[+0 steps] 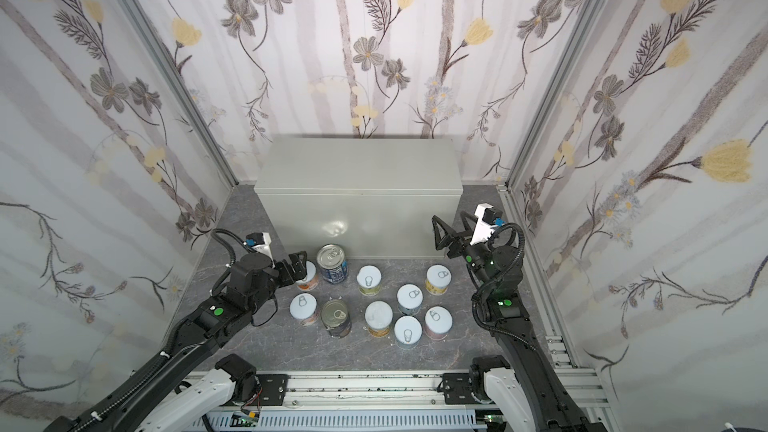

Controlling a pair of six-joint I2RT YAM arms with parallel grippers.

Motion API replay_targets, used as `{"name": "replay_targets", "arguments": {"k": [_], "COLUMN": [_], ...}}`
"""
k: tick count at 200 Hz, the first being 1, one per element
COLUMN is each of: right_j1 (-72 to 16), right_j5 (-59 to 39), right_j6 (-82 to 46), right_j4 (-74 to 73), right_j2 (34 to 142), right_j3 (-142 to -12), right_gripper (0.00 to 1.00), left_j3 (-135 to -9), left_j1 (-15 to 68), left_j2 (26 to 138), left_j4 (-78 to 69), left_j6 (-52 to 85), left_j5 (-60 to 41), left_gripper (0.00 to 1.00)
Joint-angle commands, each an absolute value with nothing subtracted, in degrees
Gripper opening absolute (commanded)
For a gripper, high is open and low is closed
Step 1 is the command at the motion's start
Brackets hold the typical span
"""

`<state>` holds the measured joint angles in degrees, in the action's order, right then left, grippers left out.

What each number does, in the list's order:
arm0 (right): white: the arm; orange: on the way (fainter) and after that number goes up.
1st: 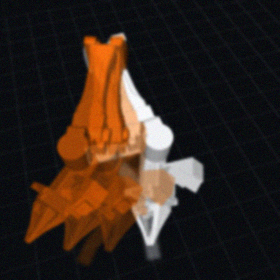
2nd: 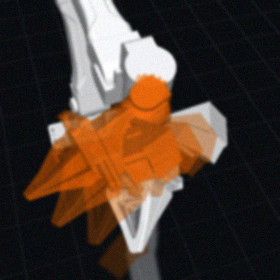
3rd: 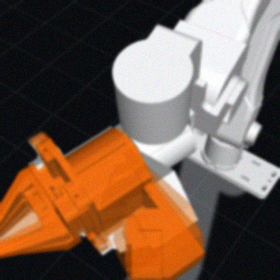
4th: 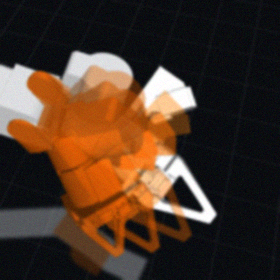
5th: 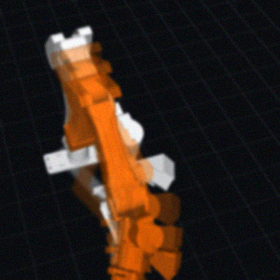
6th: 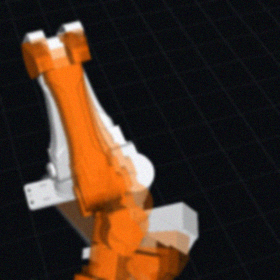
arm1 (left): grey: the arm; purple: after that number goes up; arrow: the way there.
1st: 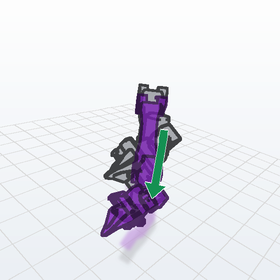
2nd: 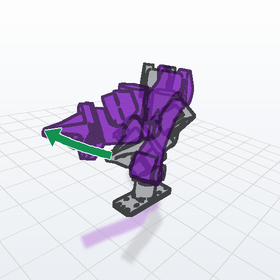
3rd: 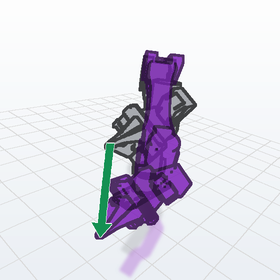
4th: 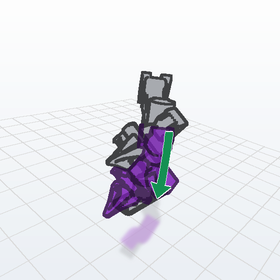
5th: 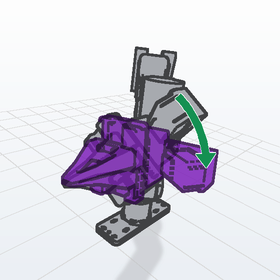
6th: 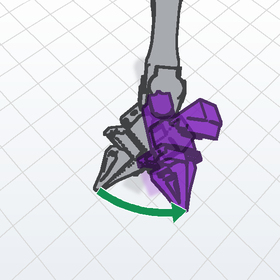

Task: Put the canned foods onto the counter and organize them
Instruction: 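Lower the left gripper onto the tall blue-labelled can while the right gripper hovers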

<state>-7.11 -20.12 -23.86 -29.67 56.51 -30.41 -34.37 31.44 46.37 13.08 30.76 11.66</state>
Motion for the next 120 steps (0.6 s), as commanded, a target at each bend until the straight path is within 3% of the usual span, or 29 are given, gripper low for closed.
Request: {"name": "replay_targets", "arguments": {"k": [1, 46, 85, 120], "right_j1": [-7.15, -7.21, -7.23, -7.21], "right_j5": [-15.84, -12.26, -10.89, -11.05], "right_j6": [-26.05, -26.45, -26.19, -26.30], "right_j4": [-36.12, -36.45, -35.42, -35.07], "right_j2": [57.12, 57.12, 57.32, 57.34], "right_j3": [-29.98, -28.93, -28.63, -28.67], "right_gripper": [1.00, 1.00, 1.00, 1.00], "left_j3": [-33.66, -31.61, -38.10, -38.90], "left_j1": [35.47, 40.79, 43.11, 44.73], "left_j2": [49.65, 56.76, 67.25, 74.11], "left_j4": [5.93, 2.03, 8.07, 5.60], "left_j6": [26.19, 25.14, 20.30, 19.31], "left_j5": [7.66, 13.59, 12.88, 23.56], "left_gripper": [1.00, 1.00, 1.00, 1.00]}}
